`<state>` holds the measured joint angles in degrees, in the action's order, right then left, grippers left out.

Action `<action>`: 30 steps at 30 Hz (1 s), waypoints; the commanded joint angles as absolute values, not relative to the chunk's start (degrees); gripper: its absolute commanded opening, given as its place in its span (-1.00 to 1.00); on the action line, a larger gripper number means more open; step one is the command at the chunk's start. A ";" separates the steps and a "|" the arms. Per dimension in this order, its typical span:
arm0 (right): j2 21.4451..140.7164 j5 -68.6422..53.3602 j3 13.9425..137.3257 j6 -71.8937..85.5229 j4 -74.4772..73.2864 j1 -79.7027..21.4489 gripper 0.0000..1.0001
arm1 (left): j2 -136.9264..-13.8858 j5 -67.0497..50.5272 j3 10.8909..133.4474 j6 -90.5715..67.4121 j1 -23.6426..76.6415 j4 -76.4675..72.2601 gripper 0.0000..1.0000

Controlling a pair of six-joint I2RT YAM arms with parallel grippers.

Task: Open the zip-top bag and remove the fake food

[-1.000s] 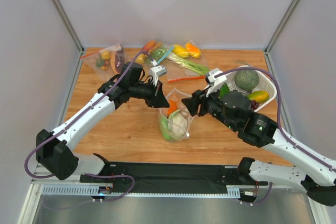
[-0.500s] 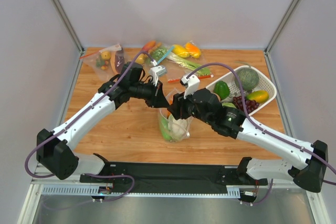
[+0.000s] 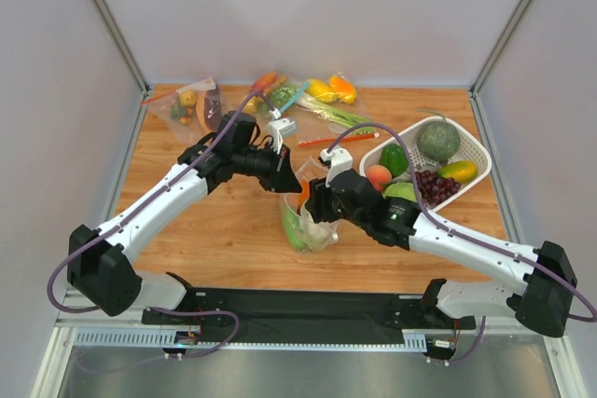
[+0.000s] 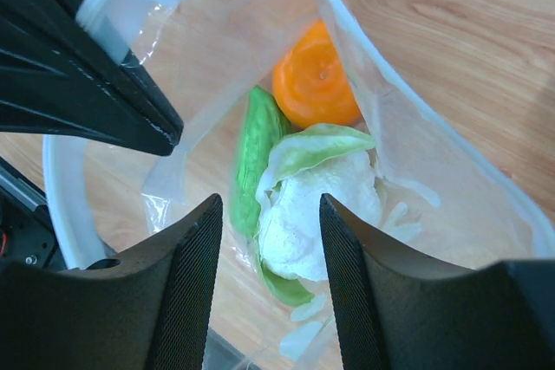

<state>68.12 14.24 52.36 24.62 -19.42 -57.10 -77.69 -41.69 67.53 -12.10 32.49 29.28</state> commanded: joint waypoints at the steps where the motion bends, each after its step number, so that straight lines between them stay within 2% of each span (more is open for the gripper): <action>1: 69.78 15.38 51.59 26.54 -17.93 -57.04 0.02 | -78.31 -42.27 66.97 -13.54 32.52 27.07 -1.00; 15: 77.78 17.58 50.54 27.25 -18.19 -57.13 0.17 | -80.16 -41.84 66.62 -13.71 34.19 26.72 -1.00; 21: 79.19 20.56 50.01 27.69 -19.16 -57.13 0.36 | -80.07 -41.75 66.71 -13.62 34.28 26.89 -1.00; 30: 77.70 24.87 48.69 28.21 -21.35 -57.13 0.38 | -79.98 -41.75 66.80 -13.71 34.28 26.89 -1.00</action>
